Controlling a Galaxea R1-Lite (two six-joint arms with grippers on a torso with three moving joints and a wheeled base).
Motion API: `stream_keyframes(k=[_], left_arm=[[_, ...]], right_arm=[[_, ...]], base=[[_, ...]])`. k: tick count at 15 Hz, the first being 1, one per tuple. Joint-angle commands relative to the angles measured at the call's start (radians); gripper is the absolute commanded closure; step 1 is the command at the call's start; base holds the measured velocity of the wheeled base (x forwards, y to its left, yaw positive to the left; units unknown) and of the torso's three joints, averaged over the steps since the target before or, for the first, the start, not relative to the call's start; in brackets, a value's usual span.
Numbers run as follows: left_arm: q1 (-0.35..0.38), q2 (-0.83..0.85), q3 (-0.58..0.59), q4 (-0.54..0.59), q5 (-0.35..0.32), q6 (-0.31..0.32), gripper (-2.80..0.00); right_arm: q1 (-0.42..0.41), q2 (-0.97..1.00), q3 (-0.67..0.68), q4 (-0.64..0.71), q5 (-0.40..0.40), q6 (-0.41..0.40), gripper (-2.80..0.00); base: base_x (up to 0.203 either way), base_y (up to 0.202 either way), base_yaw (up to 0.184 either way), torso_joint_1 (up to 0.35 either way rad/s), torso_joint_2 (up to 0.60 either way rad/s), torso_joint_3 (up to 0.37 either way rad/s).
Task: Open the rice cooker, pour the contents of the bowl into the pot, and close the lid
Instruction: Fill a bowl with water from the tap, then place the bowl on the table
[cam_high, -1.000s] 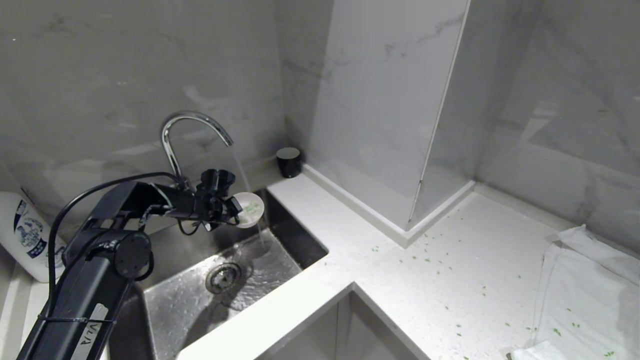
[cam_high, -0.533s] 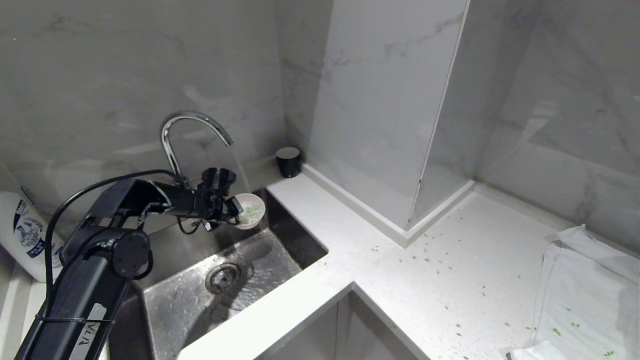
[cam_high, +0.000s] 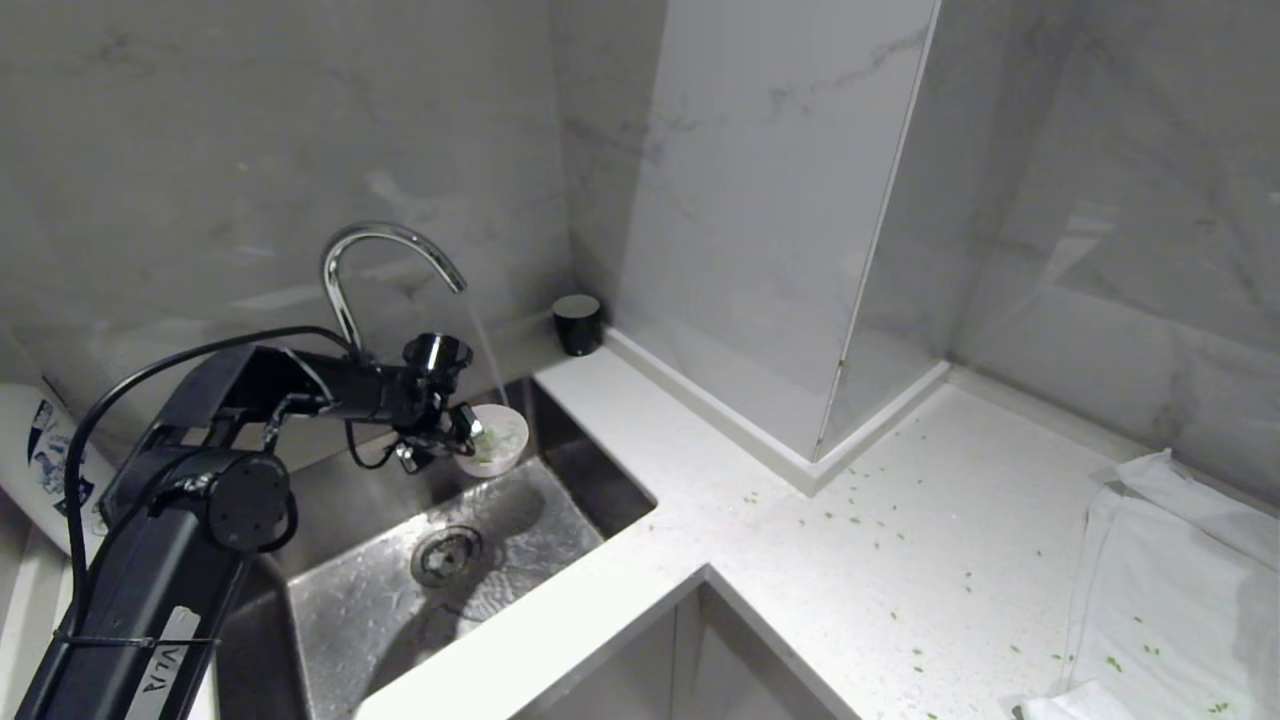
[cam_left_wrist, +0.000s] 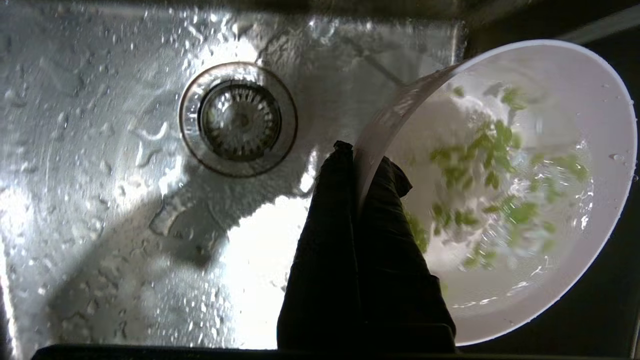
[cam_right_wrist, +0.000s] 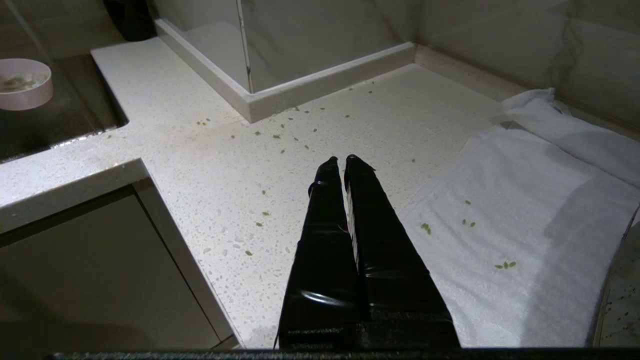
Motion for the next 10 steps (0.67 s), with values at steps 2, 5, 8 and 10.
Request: stream_keyframes(k=[2,5,8,10], left_arm=[[-0.030,-0.051,0.018,0.056,-0.053,-0.040,0.00],[-0.071,-0.077,0.036,0.083,-0.074,-0.050,0.00],[-0.136,-0.102,0.036,0.122,-0.082,-0.060,0.00],[-0.185,-0.125,0.036,0.128,-0.095,-0.068,0.00]], right_arm=[[0.000,0.000,0.002,0.000,0.000,-0.001,0.00],[0.000,0.000,0.002,0.000,0.000,-0.001,0.00],[0.000,0.001,0.002,-0.001,0.000,-0.001,0.00],[0.000,0.000,0.002,-0.001,0.000,-0.001,0.00]], base=[[0.000,0.000,0.000,0.000,0.00,0.000],[0.000,0.000,0.000,0.000,0.00,0.000],[0.000,0.000,0.000,0.000,0.00,0.000],[0.000,0.000,0.000,0.000,0.00,0.000]])
